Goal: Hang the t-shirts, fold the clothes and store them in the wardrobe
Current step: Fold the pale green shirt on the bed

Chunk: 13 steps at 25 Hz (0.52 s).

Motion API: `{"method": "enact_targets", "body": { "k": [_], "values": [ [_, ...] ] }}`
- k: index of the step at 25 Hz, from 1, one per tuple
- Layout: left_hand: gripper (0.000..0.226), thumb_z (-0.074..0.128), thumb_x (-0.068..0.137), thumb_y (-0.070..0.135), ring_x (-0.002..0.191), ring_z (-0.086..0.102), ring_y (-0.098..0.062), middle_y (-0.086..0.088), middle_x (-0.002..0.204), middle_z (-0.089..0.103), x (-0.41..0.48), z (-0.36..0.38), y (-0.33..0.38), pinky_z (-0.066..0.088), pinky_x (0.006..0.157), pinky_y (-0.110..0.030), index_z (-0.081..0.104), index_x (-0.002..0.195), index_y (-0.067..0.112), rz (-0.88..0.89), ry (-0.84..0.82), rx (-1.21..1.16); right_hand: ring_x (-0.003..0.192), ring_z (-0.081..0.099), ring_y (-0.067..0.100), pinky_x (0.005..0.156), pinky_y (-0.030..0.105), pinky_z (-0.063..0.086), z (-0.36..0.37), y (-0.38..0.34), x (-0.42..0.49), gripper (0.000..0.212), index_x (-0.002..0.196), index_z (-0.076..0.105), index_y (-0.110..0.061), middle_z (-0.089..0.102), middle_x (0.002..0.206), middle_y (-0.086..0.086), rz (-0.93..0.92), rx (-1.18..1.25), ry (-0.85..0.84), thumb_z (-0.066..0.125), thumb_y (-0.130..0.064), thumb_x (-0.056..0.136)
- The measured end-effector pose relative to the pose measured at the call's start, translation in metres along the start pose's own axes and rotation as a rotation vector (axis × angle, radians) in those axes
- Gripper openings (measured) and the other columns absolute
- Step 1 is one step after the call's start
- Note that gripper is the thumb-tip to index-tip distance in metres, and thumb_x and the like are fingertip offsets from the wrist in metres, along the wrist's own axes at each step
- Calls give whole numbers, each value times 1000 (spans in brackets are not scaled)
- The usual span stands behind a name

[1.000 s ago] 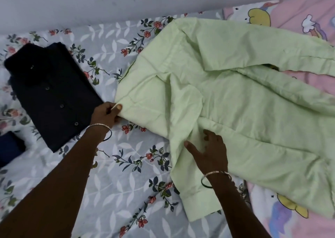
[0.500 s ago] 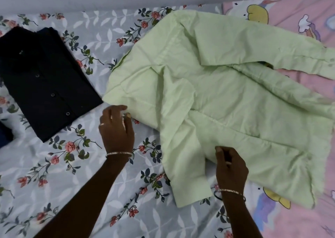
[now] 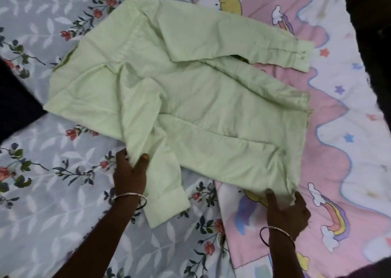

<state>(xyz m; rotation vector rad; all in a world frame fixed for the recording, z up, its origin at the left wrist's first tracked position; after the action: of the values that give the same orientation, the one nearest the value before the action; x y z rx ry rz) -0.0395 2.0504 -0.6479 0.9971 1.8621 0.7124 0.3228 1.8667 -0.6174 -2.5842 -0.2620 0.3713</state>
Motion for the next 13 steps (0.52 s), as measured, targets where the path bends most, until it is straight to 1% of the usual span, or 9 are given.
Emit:
{"method": "enact_targets", "body": {
  "k": [1,2,4,5,6,8,10,11,13],
  "values": [
    [68,64,73,54,103,61,-26,-9,114,65,1,-1,0,49,91,-37,58,122,7,-34,4,-14,121,47,44,97,46,37,-1,3,9,77,133,56,-4,57,126,30,-41,18,-33,76,-51,76],
    [66,64,74,56,105,62,-27,-10,115,66,1,-1,4,51,92,-36,62,120,8,-61,-7,-77,114,52,43,93,45,40,-1,6,17,76,124,62,-1,63,116,29,-108,21,-57,67,-59,75],
    [48,64,89,42,106,58,-21,-10,113,63,0,1,13,52,78,-21,60,125,10,-175,-29,-199,95,61,43,82,44,44,-2,8,27,76,102,68,1,68,95,25,-227,32,-66,45,-65,73],
    [42,61,95,34,106,55,-21,-12,114,62,-2,4,17,50,75,-23,57,129,9,-212,-24,-244,89,63,42,78,42,44,-4,10,31,71,96,68,0,69,89,22,-276,39,-54,42,-63,76],
    [41,62,95,30,109,55,-24,-13,115,61,-7,5,24,50,79,-30,54,129,8,-186,8,-230,86,64,40,76,40,43,-7,11,35,63,93,68,-1,69,87,19,-310,53,-44,44,-58,81],
    [56,69,89,30,118,51,-36,-22,124,54,-26,3,49,41,96,-41,48,132,1,94,179,89,86,65,37,73,35,41,-11,13,44,43,93,69,-5,70,86,14,-317,96,-13,50,-43,90],
    [66,65,84,31,124,44,-38,-28,133,47,-61,22,74,34,101,-43,44,136,-3,465,244,400,85,64,34,72,31,38,-19,12,49,31,97,70,-7,70,86,11,-320,115,19,51,-31,96],
    [66,62,84,31,129,42,-37,-26,139,44,-78,37,84,34,105,-43,44,139,0,588,242,462,83,63,34,71,30,37,-21,11,50,28,98,70,-7,69,84,10,-332,115,21,51,-27,98],
    [63,59,86,30,139,38,-34,-19,150,40,-109,75,100,33,113,-46,45,142,6,734,162,484,80,62,35,68,32,37,-23,14,52,29,101,69,-7,66,81,12,-376,91,-3,47,-26,100]
  ]
}}
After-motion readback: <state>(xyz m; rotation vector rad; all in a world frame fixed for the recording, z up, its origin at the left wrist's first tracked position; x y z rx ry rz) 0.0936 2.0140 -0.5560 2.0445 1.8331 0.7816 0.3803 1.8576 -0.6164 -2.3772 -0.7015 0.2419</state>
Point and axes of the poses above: each hand's wrist, its own x-axis towards the middle knuckle, its own z-axis out of the palm, y = z × x, the point moved 5 cm from there along x, towards the middle knuckle
